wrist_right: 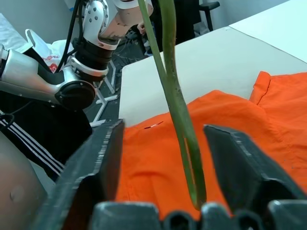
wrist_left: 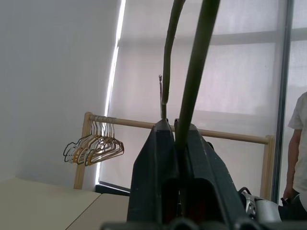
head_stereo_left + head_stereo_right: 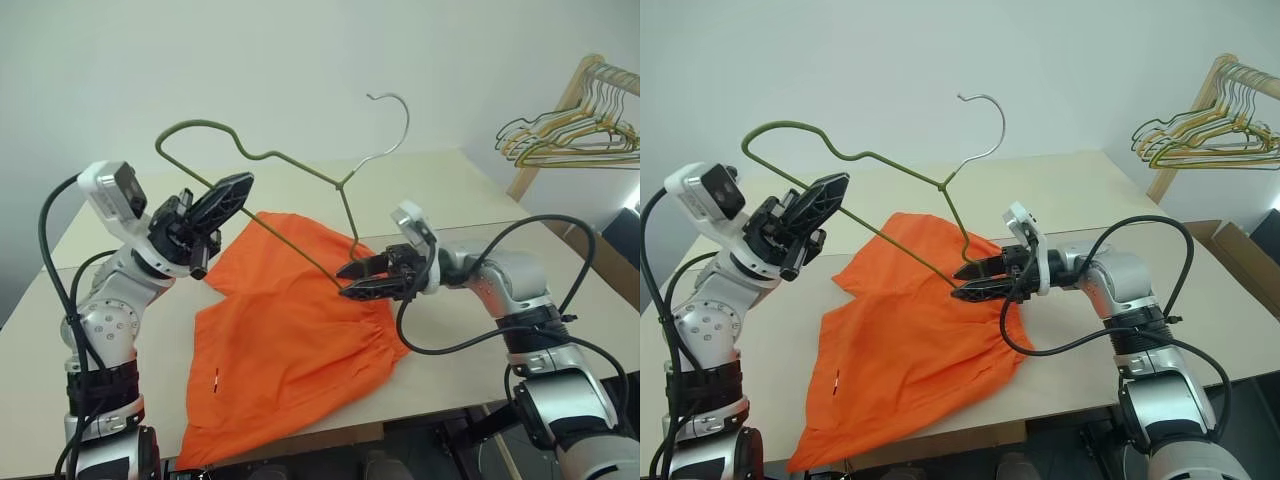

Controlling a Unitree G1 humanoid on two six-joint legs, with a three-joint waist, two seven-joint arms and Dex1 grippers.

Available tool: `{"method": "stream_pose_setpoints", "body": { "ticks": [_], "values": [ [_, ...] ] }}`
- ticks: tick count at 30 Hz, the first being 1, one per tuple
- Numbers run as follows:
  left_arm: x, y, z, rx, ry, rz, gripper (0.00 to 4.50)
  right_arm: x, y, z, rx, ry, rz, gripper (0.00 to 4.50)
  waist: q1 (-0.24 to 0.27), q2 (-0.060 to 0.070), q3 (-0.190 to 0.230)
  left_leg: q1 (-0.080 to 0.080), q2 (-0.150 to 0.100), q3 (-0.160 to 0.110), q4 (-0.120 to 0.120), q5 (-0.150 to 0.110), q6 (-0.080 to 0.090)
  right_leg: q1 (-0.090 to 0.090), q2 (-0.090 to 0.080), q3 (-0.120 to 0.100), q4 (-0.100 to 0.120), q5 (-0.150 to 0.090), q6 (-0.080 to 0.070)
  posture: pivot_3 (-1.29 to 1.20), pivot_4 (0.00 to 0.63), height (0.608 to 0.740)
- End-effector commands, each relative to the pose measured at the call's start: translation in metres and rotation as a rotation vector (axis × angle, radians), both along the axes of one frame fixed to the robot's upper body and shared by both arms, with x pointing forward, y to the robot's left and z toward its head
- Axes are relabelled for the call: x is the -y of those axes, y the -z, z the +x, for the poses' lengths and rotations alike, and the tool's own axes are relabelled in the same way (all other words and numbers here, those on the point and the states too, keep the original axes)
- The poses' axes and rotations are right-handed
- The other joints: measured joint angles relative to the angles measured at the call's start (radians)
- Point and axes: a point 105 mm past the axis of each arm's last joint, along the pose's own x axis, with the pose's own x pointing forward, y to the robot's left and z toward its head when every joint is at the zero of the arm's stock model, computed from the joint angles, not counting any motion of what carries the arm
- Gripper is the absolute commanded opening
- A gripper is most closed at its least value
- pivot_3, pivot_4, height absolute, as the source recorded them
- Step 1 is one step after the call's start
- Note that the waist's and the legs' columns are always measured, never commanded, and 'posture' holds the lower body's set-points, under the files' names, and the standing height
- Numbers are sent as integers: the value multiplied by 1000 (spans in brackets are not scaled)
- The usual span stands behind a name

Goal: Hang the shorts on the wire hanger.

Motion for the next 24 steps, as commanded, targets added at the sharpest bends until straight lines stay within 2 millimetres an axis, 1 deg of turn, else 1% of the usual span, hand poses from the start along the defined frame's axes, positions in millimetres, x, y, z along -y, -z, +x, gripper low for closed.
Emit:
{"method": "stream_pose_setpoints", "body": {
  "ticks": [1, 6, 13, 15, 16, 17, 19, 20, 22, 23, 24],
  "values": [
    [1, -9, -4, 44, -6, -13, 0, -4, -12, -2, 65, -28, 12, 1761, 0, 0, 0, 0, 0, 0, 0, 0, 0, 0, 0, 0, 0, 0, 0, -23, 0, 740],
    [1, -8, -1, 37, -9, -26, 0, -8, -10, -2, 79, -31, 10, 9, -1, 0, 0, 0, 0, 0, 0, 0, 0, 0, 0, 0, 0, 0, 0, -25, 0, 740],
    [0, 1, 3, -14, -24, -5, 0, -8, -10, -3, 98, -37, 6, 9, -1, 0, 0, 0, 0, 0, 0, 0, 0, 0, 0, 0, 0, 0, 0, -26, 0, 740],
    [1, 7, 4, -41, -19, 26, 526, -7, -10, -3, 95, -34, 9, 0, -1, 0, 0, 0, 0, 0, 0, 0, 0, 0, 0, 0, 0, 0, 0, -26, 0, 740],
    [1, 11, 5, -50, -21, 40, 629, -6, -11, -3, 97, -33, 14, 0, -2, 0, 0, 0, 0, 0, 0, 0, 0, 0, 0, 0, 0, 0, 0, -26, 0, 740],
    [1, 16, 5, -67, -23, 63, 910, -5, -13, -3, 95, -29, 23, 0, -2, 0, 0, 0, 0, 0, 0, 0, 0, 0, 0, 0, 0, 0, 0, -28, 0, 740],
    [0, 28, 8, -112, -38, 114, 1486, -4, -16, -2, 92, -19, 43, 0, -2, 0, 0, 0, 0, 0, 0, 0, 0, 0, 0, 0, 0, 0, 0, -28, 0, 740],
    [-1, 35, 9, -136, -42, 142, 1858, -3, -18, -1, 90, -13, 53, 0, -2, 0, 0, 0, 0, 0, 0, 0, 0, 0, 0, 0, 0, 0, 0, -29, 0, 740],
    [-2, 51, 11, -187, -64, 216, 2457, 0, -22, 0, 87, 2, 75, 0, -2, 0, 0, 0, 0, 0, 0, 0, 0, 0, 0, 0, 0, 0, 0, -29, 0, 740],
    [-3, 60, 10, -203, -70, 250, 2901, 1, -24, 0, 84, 13, 86, 0, -2, 0, 0, 0, 0, 0, 0, 0, 0, 0, 0, 0, 0, 0, 0, -29, 0, 740],
    [-4, 68, 10, -216, -85, 294, 3122, 3, -26, 1, 80, 25, 94, 0, -2, 0, 0, 0, 0, 0, 0, 0, 0, 0, 0, 0, 0, 0, 0, -30, 0, 740]
  ]
}}
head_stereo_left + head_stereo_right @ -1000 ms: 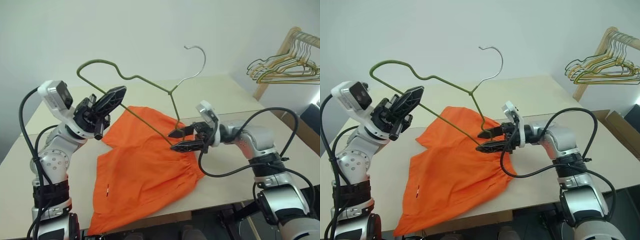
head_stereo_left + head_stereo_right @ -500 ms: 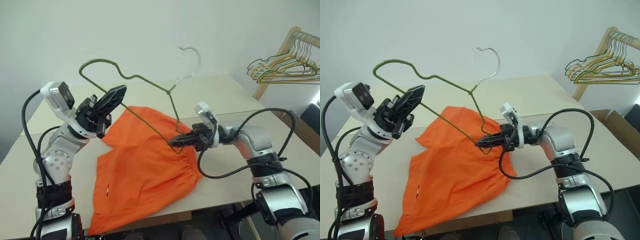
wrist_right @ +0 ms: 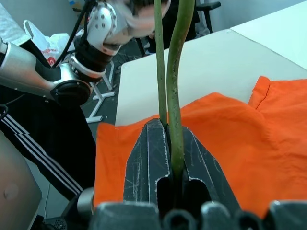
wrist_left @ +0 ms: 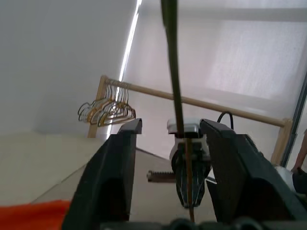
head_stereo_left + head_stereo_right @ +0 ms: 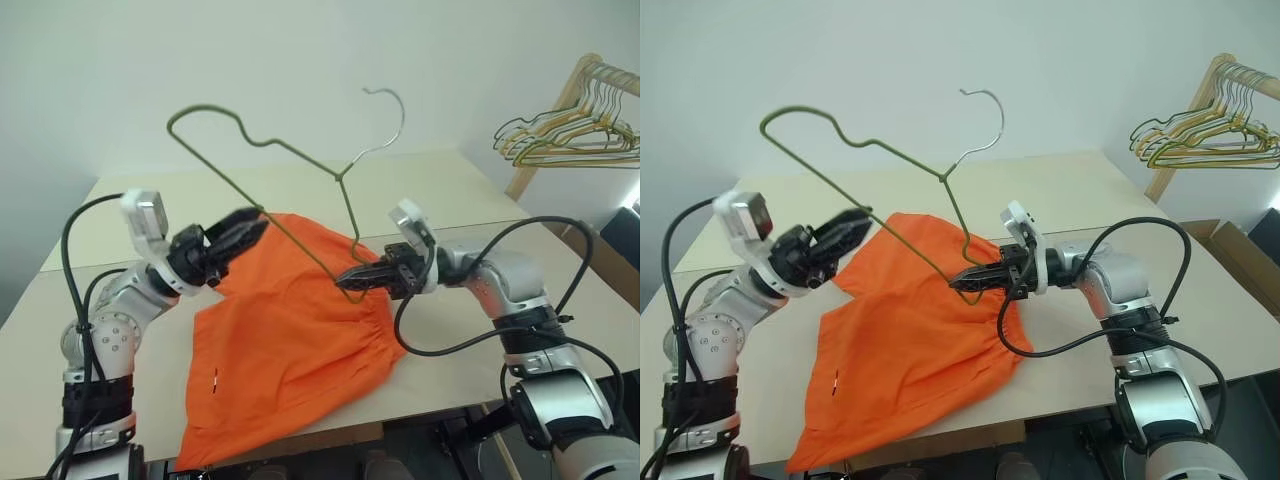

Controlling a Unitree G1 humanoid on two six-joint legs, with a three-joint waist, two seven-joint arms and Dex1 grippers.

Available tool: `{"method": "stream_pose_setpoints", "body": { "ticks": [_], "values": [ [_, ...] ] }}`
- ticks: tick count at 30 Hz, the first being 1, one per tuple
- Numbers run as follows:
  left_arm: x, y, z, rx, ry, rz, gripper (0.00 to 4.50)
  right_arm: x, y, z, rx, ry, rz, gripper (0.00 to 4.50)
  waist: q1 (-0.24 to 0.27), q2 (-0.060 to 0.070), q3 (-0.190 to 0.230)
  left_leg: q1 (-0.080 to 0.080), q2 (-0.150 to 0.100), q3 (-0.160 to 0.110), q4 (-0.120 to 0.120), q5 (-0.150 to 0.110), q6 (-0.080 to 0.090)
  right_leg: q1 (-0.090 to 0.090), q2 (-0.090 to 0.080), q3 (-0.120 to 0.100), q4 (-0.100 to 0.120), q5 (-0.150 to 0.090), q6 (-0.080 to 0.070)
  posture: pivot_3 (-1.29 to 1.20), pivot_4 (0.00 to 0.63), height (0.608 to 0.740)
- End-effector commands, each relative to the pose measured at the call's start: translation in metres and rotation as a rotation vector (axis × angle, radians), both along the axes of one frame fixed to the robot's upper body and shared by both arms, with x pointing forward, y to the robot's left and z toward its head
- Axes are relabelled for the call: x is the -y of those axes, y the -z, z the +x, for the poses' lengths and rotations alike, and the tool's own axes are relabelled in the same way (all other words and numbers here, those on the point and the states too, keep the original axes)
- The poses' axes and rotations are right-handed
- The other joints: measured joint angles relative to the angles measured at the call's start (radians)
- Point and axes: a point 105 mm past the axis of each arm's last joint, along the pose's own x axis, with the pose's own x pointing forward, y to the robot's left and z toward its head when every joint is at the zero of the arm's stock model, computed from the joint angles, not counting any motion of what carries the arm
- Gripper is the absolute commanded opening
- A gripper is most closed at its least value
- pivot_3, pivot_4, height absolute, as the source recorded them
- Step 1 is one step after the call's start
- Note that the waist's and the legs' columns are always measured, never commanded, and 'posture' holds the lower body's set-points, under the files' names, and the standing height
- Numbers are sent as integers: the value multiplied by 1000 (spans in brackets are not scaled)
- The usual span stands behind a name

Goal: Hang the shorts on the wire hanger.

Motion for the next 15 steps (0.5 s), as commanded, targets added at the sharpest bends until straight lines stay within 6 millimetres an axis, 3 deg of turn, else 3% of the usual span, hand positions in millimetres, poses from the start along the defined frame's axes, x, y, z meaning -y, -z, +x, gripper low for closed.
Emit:
{"method": "stream_pose_setpoints", "body": {
  "ticks": [1, 4, 5, 8, 11, 13, 15],
  "values": [
    [-3, 21, -2, -23, -19, 138, 3438, 7, -21, -1, 30, 25, 71, 0, 0, 0, 0, 0, 0, 0, 0, 0, 0, 0, 0, 0, 0, 0, 0, -31, 0, 740],
    [-6, 43, -5, -15, -44, 307, 4385, 21, -22, -2, 3, 69, 70, 0, 3, 0, 0, 0, 0, 0, 0, 0, 0, 0, 0, 0, 0, 0, 0, -30, 0, 740],
    [-7, 49, -6, -4, -59, 366, 4480, 29, -22, -5, -16, 83, 61, 0, 5, 0, 0, 0, 0, 0, -1, 0, 0, 0, 0, 0, -1, 0, 0, -30, 0, 740],
    [-8, 61, -12, 65, -51, 549, 4480, 57, -17, -8, -139, 180, -9, 0, 16, 0, 0, -1, 0, 0, -1, -1, 1, 0, -1, -1, -2, 0, 0, -30, 0, 740],
    [-6, 62, -21, 155, 0, 687, 4480, 89, 1, -17, -212, 294, -216, 0, 32, 1, 1, -4, 0, 0, -1, -3, 5, -1, -2, -1, -3, 0, 0, -37, 0, 740],
    [-5, 62, -23, 195, 14, 748, 4480, 105, 3, -23, -269, 329, -239, 0, 33, 1, 1, -4, 1, 0, -1, -4, 7, -2, -6, -1, -3, 0, -1, -45, 0, 740],
    [-3, 63, -24, 242, 41, 810, 4480, 132, 5, -36, -438, 334, -240, 0, 32, 3, 2, -4, 2, 0, -1, -5, 8, -1, -6, -1, -3, 0, -1, -51, 0, 740]
  ]
}}
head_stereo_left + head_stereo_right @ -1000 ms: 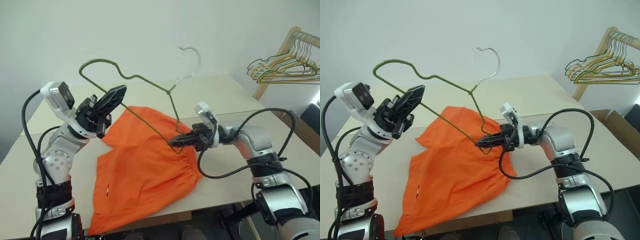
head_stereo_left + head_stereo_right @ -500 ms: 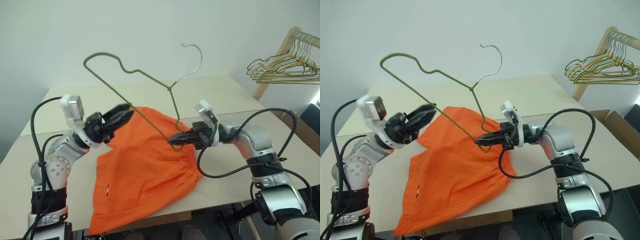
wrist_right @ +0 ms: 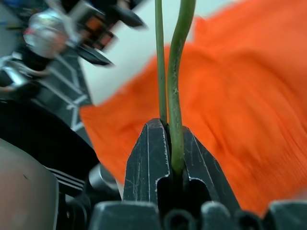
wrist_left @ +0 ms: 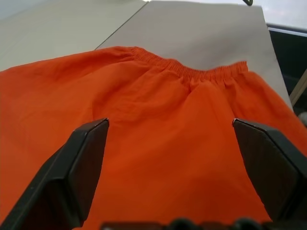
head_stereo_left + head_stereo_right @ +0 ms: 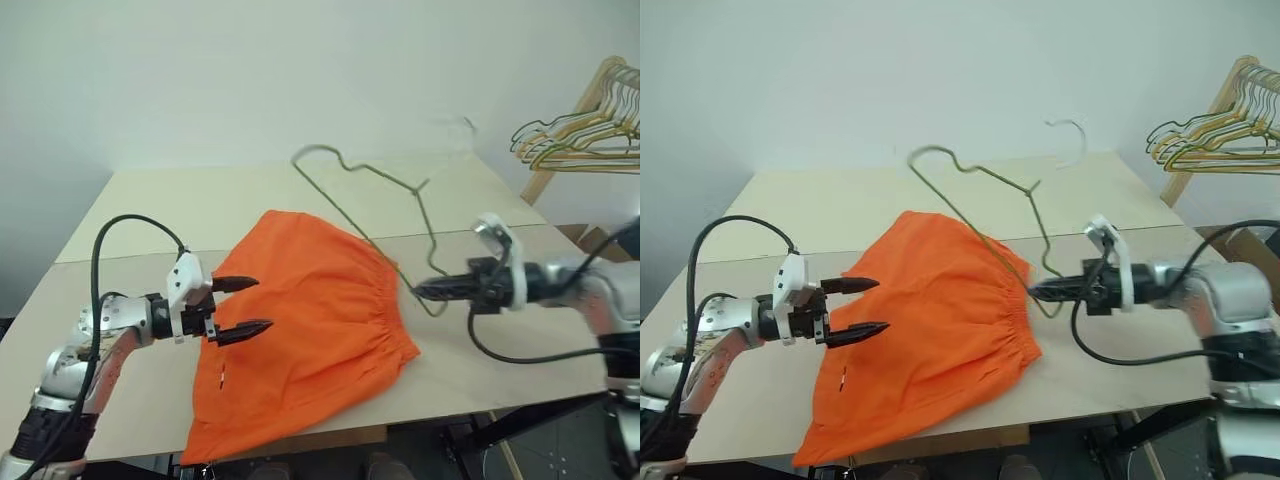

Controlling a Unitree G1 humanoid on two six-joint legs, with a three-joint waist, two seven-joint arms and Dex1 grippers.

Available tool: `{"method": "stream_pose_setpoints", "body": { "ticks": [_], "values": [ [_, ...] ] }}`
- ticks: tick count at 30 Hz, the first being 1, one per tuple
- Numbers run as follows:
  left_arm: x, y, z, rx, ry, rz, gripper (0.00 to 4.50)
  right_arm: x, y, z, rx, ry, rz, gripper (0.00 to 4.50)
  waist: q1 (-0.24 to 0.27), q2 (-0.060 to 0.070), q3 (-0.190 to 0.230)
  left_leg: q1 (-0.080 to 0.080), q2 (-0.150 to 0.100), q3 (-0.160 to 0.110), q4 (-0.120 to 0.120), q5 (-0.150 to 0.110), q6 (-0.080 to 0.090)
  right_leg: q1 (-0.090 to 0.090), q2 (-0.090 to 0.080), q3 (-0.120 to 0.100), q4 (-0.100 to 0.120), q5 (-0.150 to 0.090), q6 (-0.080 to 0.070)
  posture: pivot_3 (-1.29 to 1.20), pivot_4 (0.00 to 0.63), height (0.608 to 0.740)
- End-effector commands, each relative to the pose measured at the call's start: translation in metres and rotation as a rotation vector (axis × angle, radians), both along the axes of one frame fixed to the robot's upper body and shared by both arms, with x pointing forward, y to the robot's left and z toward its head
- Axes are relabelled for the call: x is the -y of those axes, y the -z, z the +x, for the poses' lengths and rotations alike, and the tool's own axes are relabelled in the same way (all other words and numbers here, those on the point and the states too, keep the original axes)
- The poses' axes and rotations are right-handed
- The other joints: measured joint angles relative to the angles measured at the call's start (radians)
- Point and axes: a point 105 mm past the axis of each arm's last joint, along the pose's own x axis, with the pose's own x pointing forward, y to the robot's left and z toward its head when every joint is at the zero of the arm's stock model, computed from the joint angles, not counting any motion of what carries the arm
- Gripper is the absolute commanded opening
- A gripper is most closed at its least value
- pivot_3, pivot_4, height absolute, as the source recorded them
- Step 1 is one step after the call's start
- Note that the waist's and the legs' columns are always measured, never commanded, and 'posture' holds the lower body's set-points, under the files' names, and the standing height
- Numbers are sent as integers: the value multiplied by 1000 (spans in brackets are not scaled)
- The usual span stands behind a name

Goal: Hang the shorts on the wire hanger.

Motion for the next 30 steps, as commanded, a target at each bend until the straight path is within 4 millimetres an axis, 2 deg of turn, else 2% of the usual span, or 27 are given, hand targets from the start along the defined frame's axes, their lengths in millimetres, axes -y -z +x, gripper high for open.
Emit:
{"method": "stream_pose_setpoints", "body": {
  "ticks": [1, 5, 11, 17, 30],
  "values": [
    [9, -8, -4, 110, 95, 114, 4480, 37, -10, -20, -192, 37, 51, 0, 1, 3, 1, 0, 0, 0, 0, 0, 0, 0, 0, 0, 0, 0, 0, -54, 0, 740],
    [12, -5, -5, 116, 122, 132, 4480, 62, 1, -31, -341, 112, 49, 0, -1, 4, 1, 1, 1, 1, 0, -1, 2, 1, 0, 0, 0, 0, 0, -61, 0, 740],
    [17, 0, -9, 106, 142, 130, 4480, 94, 40, -50, -511, 242, -15, 0, -5, 4, 1, 1, 1, 3, 1, -1, 2, 2, 1, 1, 0, 0, 0, -58, 0, 740],
    [21, 2, -13, 99, 153, 123, 4480, 103, 60, -60, -583, 300, -11, 0, -4, 5, 1, 1, 1, 3, 1, -1, 3, 2, 4, 2, 1, 1, 1, -57, 0, 740],
    [25, 4, -15, 89, 160, 117, 4480, 116, 79, -65, -623, 364, -52, 0, 0, 5, 0, 2, 1, 3, 2, -1, 3, 2, 5, 1, 1, 1, 1, -56, 0, 740]
  ]
}}
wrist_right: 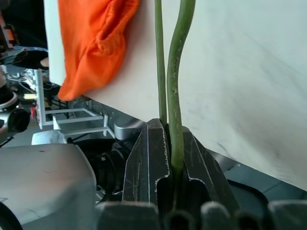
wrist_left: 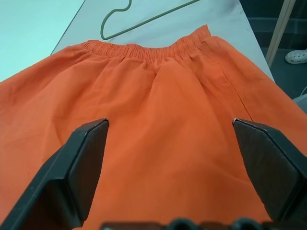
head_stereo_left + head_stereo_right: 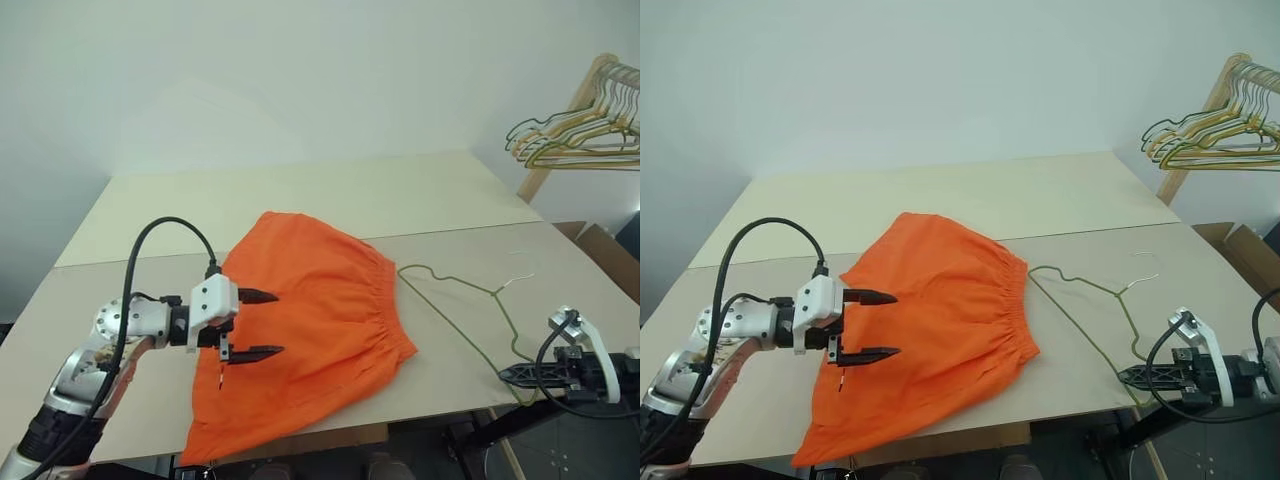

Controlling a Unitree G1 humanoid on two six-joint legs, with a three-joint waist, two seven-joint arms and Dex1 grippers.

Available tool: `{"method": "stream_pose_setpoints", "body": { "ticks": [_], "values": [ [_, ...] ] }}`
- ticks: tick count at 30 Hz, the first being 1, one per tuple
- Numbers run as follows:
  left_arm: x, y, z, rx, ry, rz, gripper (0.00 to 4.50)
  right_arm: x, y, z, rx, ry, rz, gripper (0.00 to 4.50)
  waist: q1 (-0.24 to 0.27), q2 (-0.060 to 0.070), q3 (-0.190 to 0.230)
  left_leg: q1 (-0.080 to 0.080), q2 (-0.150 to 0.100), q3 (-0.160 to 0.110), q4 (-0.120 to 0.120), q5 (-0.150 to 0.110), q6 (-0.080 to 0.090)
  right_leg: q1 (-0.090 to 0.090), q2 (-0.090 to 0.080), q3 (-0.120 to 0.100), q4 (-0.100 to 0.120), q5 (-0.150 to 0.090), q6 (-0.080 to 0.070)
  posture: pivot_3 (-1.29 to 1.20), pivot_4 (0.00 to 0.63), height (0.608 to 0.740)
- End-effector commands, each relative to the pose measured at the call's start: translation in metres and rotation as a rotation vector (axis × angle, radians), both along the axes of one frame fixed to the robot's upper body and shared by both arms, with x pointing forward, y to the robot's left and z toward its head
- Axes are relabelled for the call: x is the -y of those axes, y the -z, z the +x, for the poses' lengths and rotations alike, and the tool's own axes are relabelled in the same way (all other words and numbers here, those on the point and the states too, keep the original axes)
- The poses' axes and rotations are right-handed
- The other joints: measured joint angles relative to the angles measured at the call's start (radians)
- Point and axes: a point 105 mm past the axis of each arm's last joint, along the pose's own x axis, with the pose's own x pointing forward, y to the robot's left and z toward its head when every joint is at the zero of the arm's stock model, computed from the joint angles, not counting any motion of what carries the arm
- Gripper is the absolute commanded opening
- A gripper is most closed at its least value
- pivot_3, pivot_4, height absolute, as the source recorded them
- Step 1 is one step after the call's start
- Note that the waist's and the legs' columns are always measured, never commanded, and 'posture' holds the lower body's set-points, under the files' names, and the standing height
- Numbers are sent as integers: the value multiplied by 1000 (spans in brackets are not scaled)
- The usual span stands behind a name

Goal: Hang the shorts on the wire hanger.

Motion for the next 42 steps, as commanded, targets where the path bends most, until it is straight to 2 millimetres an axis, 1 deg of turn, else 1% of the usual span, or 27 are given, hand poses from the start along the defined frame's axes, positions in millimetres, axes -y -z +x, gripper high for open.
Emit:
{"method": "stream_pose_setpoints", "body": {
  "ticks": [1, 5, 10, 19, 29, 38, 42],
  "values": [
    [4, -7, -1, 35, 17, -2, 4480, -1, -4, 2, 30, -20, 12, 0, 0, 0, 0, 0, 0, 0, 0, 0, 0, 0, 0, 0, 0, 0, 0, -56, 0, 740],
    [4, -6, -1, 34, 13, -4, 4480, -6, -6, 5, 37, -41, 27, 0, 0, 0, 0, 0, 0, 0, 0, 0, 0, 0, 0, 0, 0, 0, 0, -52, 0, 740],
    [2, -5, -2, 36, 5, -2, 4480, -14, -2, 8, 38, -65, 45, 0, 1, 0, 0, 1, 0, 0, 0, 0, 0, 1, 0, 0, 0, 0, 0, -41, 0, 740],
    [0, 0, -4, 32, -3, 11, 4480, -27, -4, 7, 45, -123, 103, 0, 2, 0, 0, 1, 0, 0, 0, 0, 0, 1, 0, 0, 0, 0, 0, -29, 0, 740],
    [1, 3, -2, 36, -8, 18, 4480, -45, -4, 22, 46, -167, 135, 0, 3, 1, -1, 1, 0, 0, 0, 0, 0, 1, 0, 0, 0, 0, 0, -16, 0, 740],
    [2, 7, -3, 40, -14, 30, 4480, -58, 2, 39, 14, -180, 124, 0, 2, 1, -1, 1, 0, 0, 0, 0, 0, 1, 0, 0, 0, 0, 0, -7, 0, 740],
    [2, 8, -3, 45, -19, 40, 4480, -64, 3, 55, 10, -143, 127, 0, 1, 1, -1, 1, 0, 0, 0, 0, 0, 1, 0, 0, 1, 0, 0, -3, 0, 740]
  ]
}}
